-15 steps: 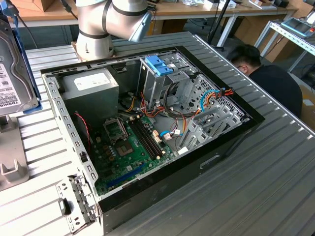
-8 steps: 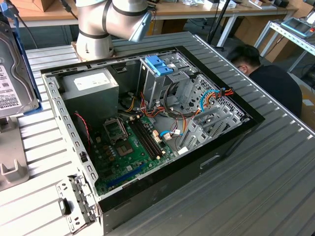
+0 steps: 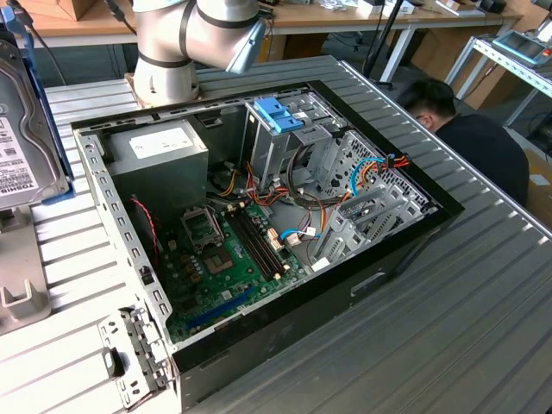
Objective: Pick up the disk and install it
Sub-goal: 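Pick up the disk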
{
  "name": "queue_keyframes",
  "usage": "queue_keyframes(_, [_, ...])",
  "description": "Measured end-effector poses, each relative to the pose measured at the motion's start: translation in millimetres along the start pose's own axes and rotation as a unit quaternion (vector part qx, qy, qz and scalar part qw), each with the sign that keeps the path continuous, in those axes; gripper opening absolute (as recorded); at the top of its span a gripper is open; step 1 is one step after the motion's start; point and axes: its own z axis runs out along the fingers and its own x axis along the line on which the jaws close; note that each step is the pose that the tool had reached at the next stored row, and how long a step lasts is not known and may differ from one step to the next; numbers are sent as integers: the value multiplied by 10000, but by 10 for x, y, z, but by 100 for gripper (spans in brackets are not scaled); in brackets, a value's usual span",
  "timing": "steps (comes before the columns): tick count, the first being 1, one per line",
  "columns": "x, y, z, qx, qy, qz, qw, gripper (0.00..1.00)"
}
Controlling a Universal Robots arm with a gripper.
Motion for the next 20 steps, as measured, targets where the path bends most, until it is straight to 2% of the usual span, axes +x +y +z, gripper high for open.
queue_keyframes(20, [76,-3,-2,0,0,0,10000,37])
